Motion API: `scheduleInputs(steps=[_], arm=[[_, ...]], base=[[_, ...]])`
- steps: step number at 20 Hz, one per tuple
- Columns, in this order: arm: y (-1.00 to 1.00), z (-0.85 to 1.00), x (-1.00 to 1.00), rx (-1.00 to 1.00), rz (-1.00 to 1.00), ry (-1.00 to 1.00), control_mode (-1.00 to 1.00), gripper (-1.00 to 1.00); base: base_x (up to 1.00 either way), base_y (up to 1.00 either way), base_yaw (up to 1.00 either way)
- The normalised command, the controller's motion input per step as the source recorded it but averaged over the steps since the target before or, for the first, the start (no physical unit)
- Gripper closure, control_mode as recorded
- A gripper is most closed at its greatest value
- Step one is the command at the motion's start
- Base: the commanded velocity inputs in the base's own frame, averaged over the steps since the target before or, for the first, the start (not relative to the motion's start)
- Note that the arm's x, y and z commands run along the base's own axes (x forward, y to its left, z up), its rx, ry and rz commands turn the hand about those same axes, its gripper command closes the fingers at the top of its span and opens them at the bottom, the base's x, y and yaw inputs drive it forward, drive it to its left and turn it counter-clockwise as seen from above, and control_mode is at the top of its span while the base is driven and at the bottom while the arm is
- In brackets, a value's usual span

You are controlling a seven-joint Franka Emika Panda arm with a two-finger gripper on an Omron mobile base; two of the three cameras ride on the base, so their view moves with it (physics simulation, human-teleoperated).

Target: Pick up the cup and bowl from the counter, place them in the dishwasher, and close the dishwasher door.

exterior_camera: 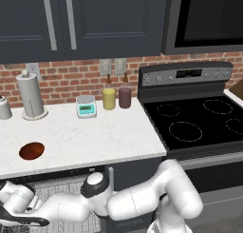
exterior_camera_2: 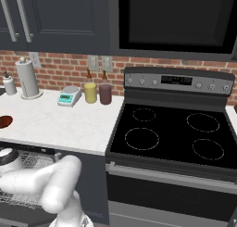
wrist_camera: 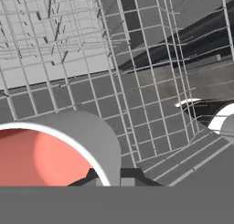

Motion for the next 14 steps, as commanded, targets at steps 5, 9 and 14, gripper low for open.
scheduleInputs(steps=[5, 9, 14], arm=[[0.0, -0.77, 0.23, 0.0, 0.06, -0.01, -1.0, 1.0], [0.06, -0.75, 0.11, 0.0, 0.05, -0.09, -1.0, 1.0], [0.17, -0.82, 0.03, 0.0, 0.04, -0.06, -1.0, 1.0]], base=[[0.0, 0.0, 0.0], [0.0, 0.0, 0.0], [0.0, 0.0, 0.0]])
